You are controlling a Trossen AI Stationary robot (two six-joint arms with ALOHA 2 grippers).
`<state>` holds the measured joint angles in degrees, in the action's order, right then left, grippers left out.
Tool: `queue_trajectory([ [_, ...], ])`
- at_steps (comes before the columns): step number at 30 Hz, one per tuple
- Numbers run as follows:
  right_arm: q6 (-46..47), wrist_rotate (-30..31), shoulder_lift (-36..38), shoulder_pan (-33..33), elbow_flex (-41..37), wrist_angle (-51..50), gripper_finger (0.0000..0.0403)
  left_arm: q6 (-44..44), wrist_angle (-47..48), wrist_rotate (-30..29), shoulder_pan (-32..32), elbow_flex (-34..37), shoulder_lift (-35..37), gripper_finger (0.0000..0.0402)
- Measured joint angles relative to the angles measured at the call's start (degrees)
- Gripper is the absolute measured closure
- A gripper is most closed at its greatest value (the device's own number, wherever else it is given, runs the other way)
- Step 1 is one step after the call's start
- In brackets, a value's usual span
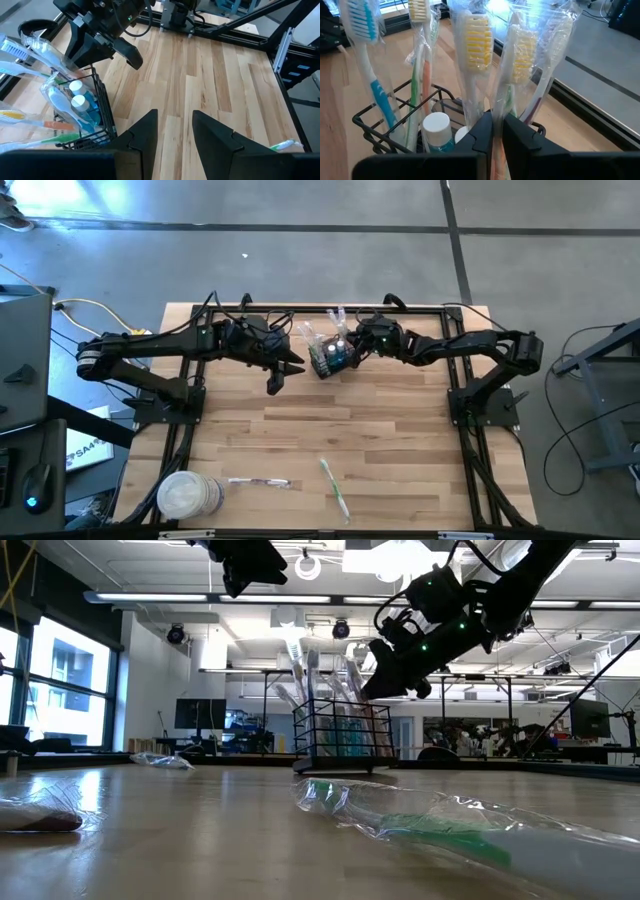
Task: Pick & Place toothbrushing station
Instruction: Put the orange toothbrush into the mesh organizer
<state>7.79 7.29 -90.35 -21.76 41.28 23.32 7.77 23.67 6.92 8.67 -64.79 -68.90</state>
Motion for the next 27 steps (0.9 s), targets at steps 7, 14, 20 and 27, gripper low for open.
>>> queue_trajectory([
  [7,0.54,-0.18,0.79,0.22,0.00,-3.51,0.0375,0.02,-0.01,-0.02,0.00,0.00,0.00,0.0279],
  [14,-0.20,0.17,1.70,0.82,-0.10,-4.33,0.0375,0.02,-0.06,-0.03,0.00,0.00,0.00,0.0279],
  [20,-0.23,-0.53,2.87,0.81,-0.11,-6.54,0.0375,0.01,-0.06,-0.03,0.00,0.00,0.00,0.0279],
  [27,-0.10,-1.05,3.45,0.83,-0.13,-7.02,0.0375,0.02,-0.03,0.04,-0.04,0.00,0.00,0.0279],
])
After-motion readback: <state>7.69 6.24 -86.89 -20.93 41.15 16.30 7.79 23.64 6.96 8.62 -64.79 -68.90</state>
